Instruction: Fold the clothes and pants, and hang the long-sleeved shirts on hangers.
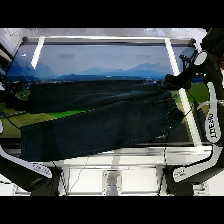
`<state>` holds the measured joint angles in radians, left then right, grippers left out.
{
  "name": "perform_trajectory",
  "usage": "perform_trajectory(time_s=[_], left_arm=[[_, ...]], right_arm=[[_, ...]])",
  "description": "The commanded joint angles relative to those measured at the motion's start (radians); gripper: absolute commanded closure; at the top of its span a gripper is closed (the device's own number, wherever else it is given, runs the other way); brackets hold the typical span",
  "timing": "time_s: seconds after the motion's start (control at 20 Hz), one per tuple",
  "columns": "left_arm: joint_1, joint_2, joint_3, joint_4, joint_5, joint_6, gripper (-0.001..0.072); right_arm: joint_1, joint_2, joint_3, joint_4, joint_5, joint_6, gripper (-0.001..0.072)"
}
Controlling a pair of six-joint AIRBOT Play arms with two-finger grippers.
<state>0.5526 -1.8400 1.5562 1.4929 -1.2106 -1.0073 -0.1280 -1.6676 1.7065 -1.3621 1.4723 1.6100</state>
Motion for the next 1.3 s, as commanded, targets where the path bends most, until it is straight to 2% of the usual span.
perform_trajectory(time_s=[0.0,0.1,0.2,0.35,0.45,0.5,0.6,0.65,0.7,0.75,0.95,1.15,1.25], left_arm=[[0.027,0.003,0.129,0.071,-0.161,-0.196,0.0688],[0.052,0.003,0.229,0.066,-0.301,-0.212,0.0687],[0.064,0.003,0.294,0.066,-0.383,-0.232,0.0687],[0.065,-0.008,0.306,0.021,-0.429,-0.235,0.0686],[0.065,-0.035,0.303,0.024,-0.430,-0.267,0.0679],[0.065,-0.048,0.303,0.027,-0.421,-0.285,0.0605],[0.065,-0.061,0.298,0.058,-0.425,-0.331,0.0225],[0.065,-0.060,0.290,0.086,-0.446,-0.336,0.0182],[0.065,-0.054,0.275,0.112,-0.474,-0.337,0.0182],[0.073,-0.041,0.248,0.119,-0.484,-0.340,0.0182],[0.120,0.026,0.067,0.079,-0.524,-0.334,0.0182],[0.171,0.039,-0.103,-0.023,-0.529,-0.280,0.0190],[0.179,0.039,-0.127,-0.035,-0.511,-0.271,0.0404]], right_arm=[[0.012,0.001,0.001,-0.051,0.001,0.021,0.0672],[0.012,0.001,0.001,-0.083,0.001,0.021,0.0672],[0.012,0.001,0.001,-0.110,0.001,0.021,0.0673],[0.010,0.001,0.001,-0.127,-0.008,0.021,0.0672],[0.010,0.001,0.001,-0.137,-0.011,0.021,0.0672],[0.010,0.001,0.001,-0.139,-0.011,0.021,0.0672],[0.010,0.001,0.001,-0.142,-0.008,0.021,0.0671],[0.010,0.001,0.001,-0.143,-0.004,0.021,0.0660],[0.010,0.001,0.001,-0.149,0.001,0.020,0.0591],[0.010,0.001,0.001,-0.160,0.006,0.020,0.0563],[0.009,0.001,0.001,-0.181,0.010,0.009,0.0560],[0.009,0.001,0.001,-0.185,0.016,-0.003,0.0559],[0.009,0.001,0.001,-0.188,0.025,-0.006,0.0559]])
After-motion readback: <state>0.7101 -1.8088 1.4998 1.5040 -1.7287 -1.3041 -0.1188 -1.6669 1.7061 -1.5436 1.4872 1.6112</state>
